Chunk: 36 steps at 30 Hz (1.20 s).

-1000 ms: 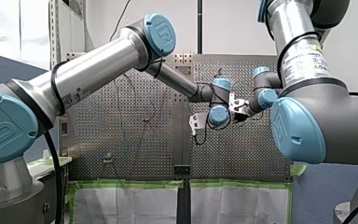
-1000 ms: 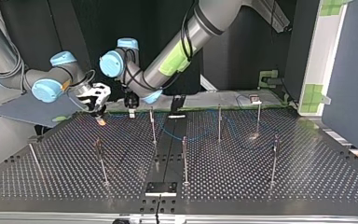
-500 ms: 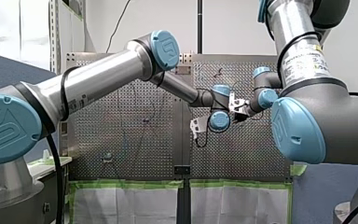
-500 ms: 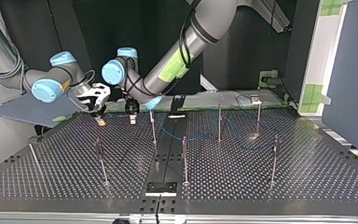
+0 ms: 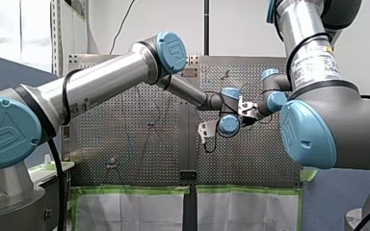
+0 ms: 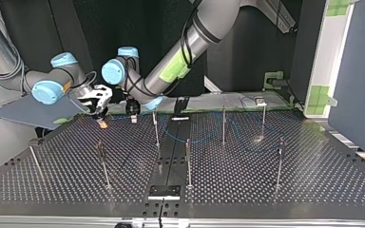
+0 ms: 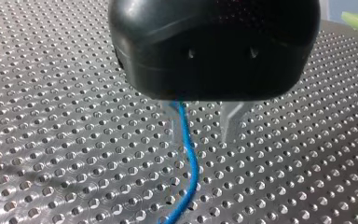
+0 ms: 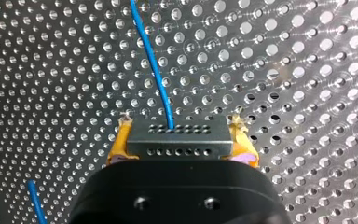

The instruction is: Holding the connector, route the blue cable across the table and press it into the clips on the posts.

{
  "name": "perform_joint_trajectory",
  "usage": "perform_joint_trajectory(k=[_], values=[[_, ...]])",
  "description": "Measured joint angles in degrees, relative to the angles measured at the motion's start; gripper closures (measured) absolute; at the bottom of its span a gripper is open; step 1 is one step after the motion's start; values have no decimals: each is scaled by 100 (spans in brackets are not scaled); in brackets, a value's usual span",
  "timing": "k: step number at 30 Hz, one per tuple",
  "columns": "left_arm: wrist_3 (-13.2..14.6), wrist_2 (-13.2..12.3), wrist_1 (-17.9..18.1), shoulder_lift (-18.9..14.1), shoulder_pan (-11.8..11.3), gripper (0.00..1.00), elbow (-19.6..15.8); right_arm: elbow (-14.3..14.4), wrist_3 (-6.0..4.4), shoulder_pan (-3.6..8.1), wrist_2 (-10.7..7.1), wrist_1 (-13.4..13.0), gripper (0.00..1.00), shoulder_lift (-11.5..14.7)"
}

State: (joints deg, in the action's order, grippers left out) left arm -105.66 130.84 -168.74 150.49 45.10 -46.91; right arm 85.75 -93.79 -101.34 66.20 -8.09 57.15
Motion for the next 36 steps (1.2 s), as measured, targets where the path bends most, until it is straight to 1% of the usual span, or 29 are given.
perform_joint_trajectory(k=[5,10,13,16,19,21,26,27,30,36], values=[[-5,91,-78,-6,7,100,36,-6,-2,5,-1,0,100,2],[-33,275,-253,-40,26,100,117,-48,-21,22,-1,3,100,7],[-52,387,-374,-121,48,100,140,-102,-23,32,-2,28,100,20],[-51,424,-414,-237,66,100,95,-166,-36,33,-7,70,100,99],[-40,434,-421,-380,76,100,26,-238,-100,35,-11,90,100,232],[-35,436,-430,-480,77,100,2,-301,-175,36,-48,94,100,328],[-18,438,-450,-745,95,100,-15,-437,-409,37,-264,120,100,587],[-14,437,-452,-788,99,100,-15,-450,-435,36,-300,135,100,631],[8,438,-461,-944,110,100,-16,-471,-465,36,-368,207,100,771],[71,437,-459,-1151,113,100,-16,-524,-491,38,-399,328,100,948]])
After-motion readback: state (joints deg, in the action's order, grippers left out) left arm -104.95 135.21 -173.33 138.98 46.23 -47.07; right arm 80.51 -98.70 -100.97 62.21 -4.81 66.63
